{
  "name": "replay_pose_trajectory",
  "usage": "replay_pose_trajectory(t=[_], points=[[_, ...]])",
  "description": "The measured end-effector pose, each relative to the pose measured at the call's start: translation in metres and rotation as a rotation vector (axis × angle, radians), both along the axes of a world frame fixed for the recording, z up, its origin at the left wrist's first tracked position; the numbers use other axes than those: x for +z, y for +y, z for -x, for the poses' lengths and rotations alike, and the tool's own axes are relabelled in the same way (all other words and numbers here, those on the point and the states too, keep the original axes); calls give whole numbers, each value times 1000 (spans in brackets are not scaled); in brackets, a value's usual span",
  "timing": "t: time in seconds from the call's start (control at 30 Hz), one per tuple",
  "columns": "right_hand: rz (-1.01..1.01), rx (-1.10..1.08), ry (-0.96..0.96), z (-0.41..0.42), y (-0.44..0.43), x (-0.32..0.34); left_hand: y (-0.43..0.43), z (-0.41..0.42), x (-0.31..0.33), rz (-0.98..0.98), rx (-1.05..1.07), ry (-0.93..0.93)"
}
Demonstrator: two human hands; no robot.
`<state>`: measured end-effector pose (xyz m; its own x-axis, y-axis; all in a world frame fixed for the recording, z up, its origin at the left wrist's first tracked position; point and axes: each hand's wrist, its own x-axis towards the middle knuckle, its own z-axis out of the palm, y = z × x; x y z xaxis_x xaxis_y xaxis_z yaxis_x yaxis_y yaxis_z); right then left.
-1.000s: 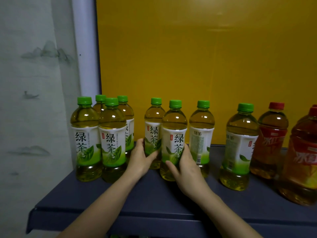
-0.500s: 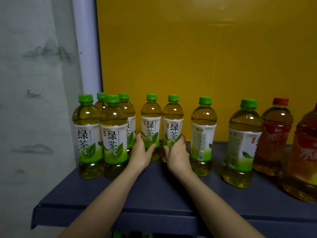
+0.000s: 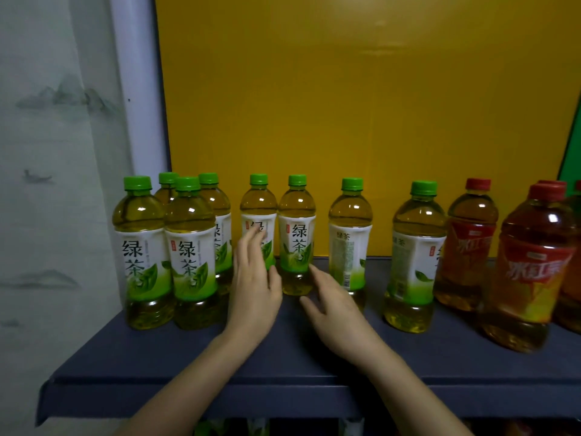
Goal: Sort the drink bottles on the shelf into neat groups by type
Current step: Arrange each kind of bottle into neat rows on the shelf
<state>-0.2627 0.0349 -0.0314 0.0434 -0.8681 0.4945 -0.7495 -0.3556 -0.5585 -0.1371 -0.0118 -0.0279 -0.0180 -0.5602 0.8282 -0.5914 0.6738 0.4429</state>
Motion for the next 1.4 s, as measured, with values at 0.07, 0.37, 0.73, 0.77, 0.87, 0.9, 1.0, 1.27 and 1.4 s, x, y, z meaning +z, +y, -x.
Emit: replay_pose_trajectory(t=[0.07, 0.37, 0.73, 0.77, 0.87, 0.9, 1.0, 1.27, 1.4], points=[[194, -17, -35, 16, 29, 6, 16, 14, 3, 36, -111, -46], [376, -357, -501, 95, 57, 1, 8, 102, 13, -427, -240, 49], [-134, -3, -548, 130, 41, 0, -10, 81, 14, -568, -304, 234], [-138, 8, -509, 130, 41, 0, -9, 72, 13, -600, -386, 274], [-128, 18, -442, 124, 38, -2, 0, 43, 12, -676, -617, 289], [-116, 11, -409, 120, 38, -3, 3, 34, 13, -677, -667, 290], [-80, -37, -254, 107, 32, -8, 7, 8, 12, -704, -706, 282], [77, -86, -56, 49, 15, -14, 20, 2, -10, -445, -176, 92], [93, -35, -75, 34, 14, -15, 19, -11, -14, -423, -140, 117]])
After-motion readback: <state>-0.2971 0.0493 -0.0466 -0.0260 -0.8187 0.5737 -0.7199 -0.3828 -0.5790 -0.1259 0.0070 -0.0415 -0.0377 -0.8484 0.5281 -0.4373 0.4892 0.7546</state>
